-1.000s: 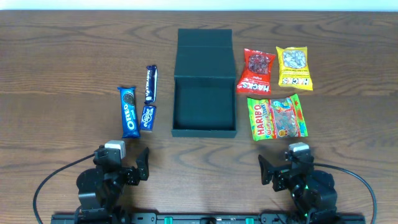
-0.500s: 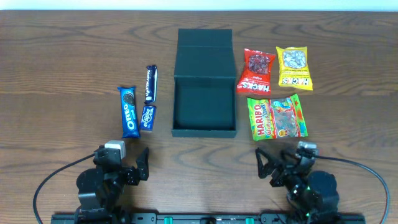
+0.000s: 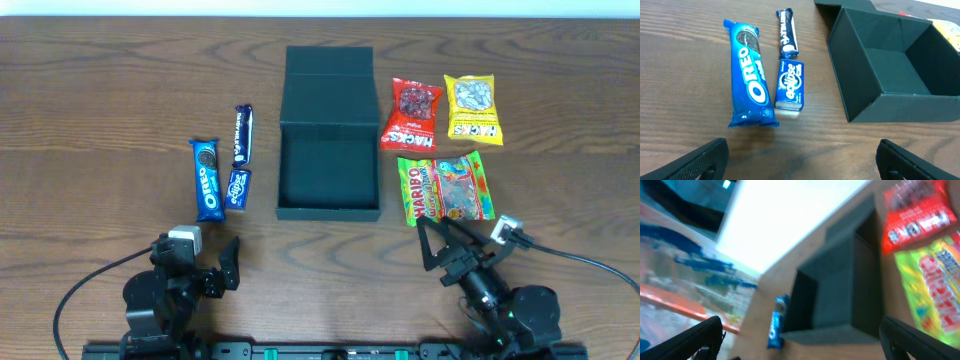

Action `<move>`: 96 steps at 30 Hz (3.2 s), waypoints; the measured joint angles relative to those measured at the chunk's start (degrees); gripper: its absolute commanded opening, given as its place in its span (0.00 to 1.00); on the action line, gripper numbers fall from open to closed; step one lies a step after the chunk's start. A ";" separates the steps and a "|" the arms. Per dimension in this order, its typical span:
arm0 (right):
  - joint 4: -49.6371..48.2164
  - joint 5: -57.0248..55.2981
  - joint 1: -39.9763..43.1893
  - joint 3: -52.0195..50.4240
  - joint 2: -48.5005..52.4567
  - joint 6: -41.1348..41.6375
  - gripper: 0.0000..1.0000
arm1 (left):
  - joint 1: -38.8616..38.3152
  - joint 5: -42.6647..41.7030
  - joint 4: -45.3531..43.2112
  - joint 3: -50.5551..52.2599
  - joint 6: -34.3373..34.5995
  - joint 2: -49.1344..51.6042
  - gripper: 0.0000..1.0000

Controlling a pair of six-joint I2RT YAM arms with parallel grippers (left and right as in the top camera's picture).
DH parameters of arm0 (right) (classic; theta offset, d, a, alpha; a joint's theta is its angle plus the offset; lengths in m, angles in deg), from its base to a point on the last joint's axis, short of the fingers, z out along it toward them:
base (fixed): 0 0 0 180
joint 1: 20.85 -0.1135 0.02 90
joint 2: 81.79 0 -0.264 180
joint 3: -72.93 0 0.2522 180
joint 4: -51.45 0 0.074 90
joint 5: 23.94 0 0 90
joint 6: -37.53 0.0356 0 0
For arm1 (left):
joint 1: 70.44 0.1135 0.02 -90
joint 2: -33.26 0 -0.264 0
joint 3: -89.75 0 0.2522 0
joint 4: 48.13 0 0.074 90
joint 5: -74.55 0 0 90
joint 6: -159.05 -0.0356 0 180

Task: Pack container
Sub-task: 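Reach the right gripper toward the green Haribo bag, then grasp the Haribo bag with the right gripper and lift it, then carry the Haribo bag left and lower it into the black box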

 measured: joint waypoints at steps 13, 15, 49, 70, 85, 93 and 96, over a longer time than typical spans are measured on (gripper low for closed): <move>-1.22 -3.32 5.20 21.62 39.43 -17.22 0.99 | 0.00 0.00 -0.02 0.00 0.02 -0.04 0.95; 1.97 -4.35 5.27 26.80 48.09 -21.49 0.99 | 0.00 0.00 0.00 0.00 0.00 -0.04 0.95; 21.20 -26.82 1.99 50.14 102.55 -31.10 0.22 | 0.00 0.00 -0.02 0.00 0.02 -0.04 0.95; 40.22 -26.56 -0.31 61.68 98.64 -31.45 0.01 | 0.00 0.00 -0.02 0.00 0.02 -0.04 0.95; 19.47 3.21 -18.10 67.28 88.46 -76.15 0.01 | 0.00 0.00 -0.02 0.00 0.02 -0.04 0.95; 18.45 4.76 -18.49 67.25 96.26 -86.90 0.01 | 0.00 0.00 -0.02 0.00 0.04 -0.04 0.95; 18.47 4.50 -18.62 67.25 99.58 -88.30 0.01 | 0.00 0.00 -0.02 0.00 0.11 -0.04 0.95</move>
